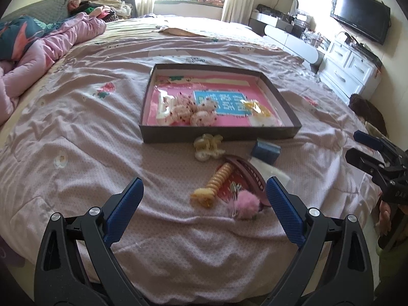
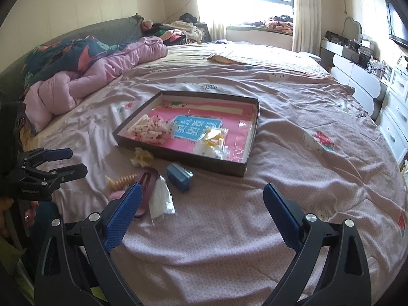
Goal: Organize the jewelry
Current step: 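Withdraw both tools from the tray back toward the remaining jewelry, then grasp the pink pompom clip with the left tool while the right grasps the blue box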
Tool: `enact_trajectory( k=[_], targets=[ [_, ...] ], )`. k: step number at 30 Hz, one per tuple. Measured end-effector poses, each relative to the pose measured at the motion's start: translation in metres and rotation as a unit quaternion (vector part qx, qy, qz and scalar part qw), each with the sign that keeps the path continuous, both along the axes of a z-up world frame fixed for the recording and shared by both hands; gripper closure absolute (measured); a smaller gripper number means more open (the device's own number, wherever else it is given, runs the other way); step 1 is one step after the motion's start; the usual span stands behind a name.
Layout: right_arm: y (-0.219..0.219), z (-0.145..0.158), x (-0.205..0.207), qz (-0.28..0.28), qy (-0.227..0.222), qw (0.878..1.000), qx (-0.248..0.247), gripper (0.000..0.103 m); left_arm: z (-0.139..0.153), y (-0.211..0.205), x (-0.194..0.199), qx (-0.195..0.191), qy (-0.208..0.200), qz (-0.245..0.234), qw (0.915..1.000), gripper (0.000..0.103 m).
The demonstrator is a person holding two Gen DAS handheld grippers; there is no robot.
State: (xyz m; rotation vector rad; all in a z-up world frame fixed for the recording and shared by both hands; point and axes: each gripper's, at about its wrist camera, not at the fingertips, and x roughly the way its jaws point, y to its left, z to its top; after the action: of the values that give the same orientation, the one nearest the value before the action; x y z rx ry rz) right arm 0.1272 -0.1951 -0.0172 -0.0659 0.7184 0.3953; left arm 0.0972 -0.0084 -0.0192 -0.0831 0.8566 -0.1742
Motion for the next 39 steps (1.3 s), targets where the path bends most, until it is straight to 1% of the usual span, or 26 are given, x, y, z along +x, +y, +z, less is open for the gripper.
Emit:
enact_trajectory(
  k=[13, 19, 21, 23, 28, 33, 38, 39],
  targets=[
    [-0.008, -0.022, -0.001, 0.004, 0.020, 1.000, 0.002, 0.010, -0.027, -0.031, -0.003, 0.023, 0.033, -0.035, 0.9986, 0.016],
    [-0.009, -0.032, 0.006, 0.007, 0.029, 1.000, 0.009, 0.010, -0.038, -0.042, 0.001, 0.031, 0.048, -0.051, 0.9970, 0.030],
    [-0.008, -0.035, 0.010, 0.009, 0.033, 0.999, 0.011, 0.010, -0.043, -0.045, 0.004, 0.033, 0.055, -0.055, 0.9964, 0.038],
    [-0.006, -0.039, 0.017, 0.013, 0.038, 0.999, 0.014, 0.010, -0.049, -0.047, 0.006, 0.035, 0.064, -0.057, 0.9957, 0.051],
    [0.005, -0.048, 0.035, 0.025, 0.050, 0.998, 0.013, 0.010, -0.056, -0.048, 0.011, 0.032, 0.076, -0.061, 0.9947, 0.056],
    [0.021, -0.057, 0.056, 0.048, 0.059, 0.997, 0.010, 0.011, -0.063, -0.047, 0.016, 0.018, 0.088, -0.063, 0.9940, 0.059],
    [0.040, -0.070, 0.076, 0.068, 0.083, 0.994, 0.010, 0.025, -0.066, -0.046, 0.021, 0.007, 0.092, -0.063, 0.9937, 0.062],
    [0.043, -0.074, 0.082, 0.071, 0.090, 0.993, 0.013, 0.026, -0.067, -0.046, 0.022, 0.003, 0.093, -0.063, 0.9937, 0.064]
  ],
)
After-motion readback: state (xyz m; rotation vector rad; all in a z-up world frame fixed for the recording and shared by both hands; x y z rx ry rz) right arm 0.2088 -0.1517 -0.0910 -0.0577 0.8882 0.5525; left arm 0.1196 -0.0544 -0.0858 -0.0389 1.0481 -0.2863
